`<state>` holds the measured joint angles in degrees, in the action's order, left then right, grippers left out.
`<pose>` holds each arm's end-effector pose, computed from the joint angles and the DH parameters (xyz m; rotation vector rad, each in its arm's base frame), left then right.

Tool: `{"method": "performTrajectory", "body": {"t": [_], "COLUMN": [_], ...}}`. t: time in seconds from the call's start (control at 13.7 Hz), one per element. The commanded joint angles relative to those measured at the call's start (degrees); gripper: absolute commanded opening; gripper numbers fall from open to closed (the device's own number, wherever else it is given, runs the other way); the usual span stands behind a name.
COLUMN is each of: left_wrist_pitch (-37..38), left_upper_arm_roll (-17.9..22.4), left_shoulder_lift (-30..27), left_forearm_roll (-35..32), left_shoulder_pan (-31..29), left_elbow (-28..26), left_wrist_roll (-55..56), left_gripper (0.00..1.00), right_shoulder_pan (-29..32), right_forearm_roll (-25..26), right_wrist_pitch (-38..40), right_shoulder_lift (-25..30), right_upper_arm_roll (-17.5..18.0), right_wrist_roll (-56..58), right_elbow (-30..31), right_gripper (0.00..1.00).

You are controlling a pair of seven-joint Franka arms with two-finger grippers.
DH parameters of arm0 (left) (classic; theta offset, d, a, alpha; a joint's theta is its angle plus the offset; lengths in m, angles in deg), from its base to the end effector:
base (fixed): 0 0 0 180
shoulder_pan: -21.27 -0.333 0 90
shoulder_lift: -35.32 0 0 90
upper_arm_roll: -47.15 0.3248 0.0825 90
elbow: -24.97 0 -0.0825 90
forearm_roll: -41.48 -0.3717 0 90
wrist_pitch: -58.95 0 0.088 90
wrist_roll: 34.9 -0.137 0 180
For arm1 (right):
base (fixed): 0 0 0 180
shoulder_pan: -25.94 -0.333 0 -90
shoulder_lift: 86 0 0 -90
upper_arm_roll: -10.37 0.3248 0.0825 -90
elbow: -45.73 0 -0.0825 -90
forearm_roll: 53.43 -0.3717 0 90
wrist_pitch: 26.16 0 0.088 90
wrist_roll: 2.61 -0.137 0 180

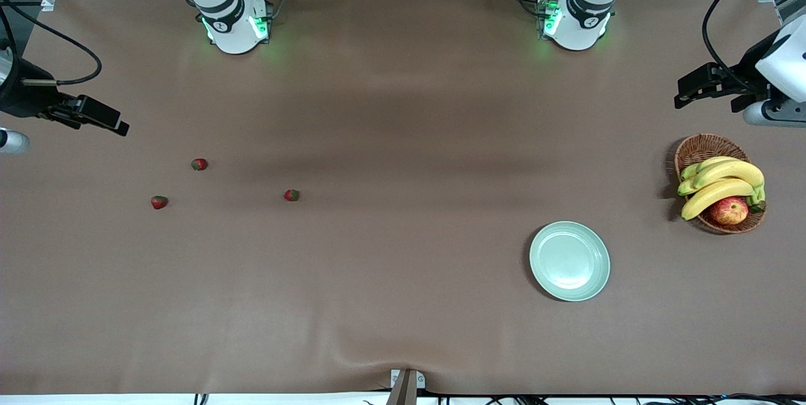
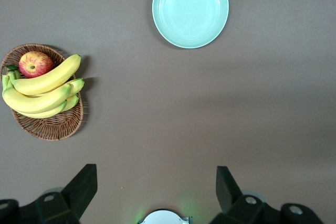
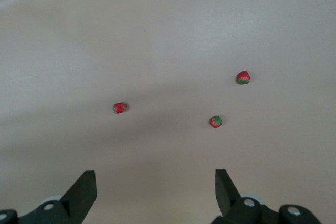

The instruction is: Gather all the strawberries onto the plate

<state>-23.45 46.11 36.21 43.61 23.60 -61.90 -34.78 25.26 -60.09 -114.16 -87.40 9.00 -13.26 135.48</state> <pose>0.5293 -0.0366 0.6089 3.1023 -0.0930 -0.1470 0.5442 0.0098 0.5900 -3.0149 0.2980 0.0982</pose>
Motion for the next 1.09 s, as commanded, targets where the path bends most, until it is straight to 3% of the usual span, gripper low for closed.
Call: {"method": "performTrajectory", "body": {"t": [0.0,1.02], "left_wrist_pitch": [0.4,-1.36], "left_upper_arm_roll": [0.08,0.08], "left_shoulder_lift": [-0.01,0.43], "left_forearm_roll": [1.03,0.77], "left_shoulder_pan": [-0.48,-1.53], "left_elbow": [0.9,0.91], "left_wrist_roll": [-2.13,-1.44], "left_gripper": [1.0,1.0], "right_shoulder_pan": [0.67,1.98], "right_forearm_roll": [0.68,0.6], "right_wrist_pitch": [0.46,0.11], "right_shoulder_lift": [0.44,-0.36], "right_upper_arm_roll": [0.67,0.67], "right_wrist_roll": [-0.33,0.45], "right_elbow": [0.34,-0.01], "right_gripper": [1.0,1.0]}}
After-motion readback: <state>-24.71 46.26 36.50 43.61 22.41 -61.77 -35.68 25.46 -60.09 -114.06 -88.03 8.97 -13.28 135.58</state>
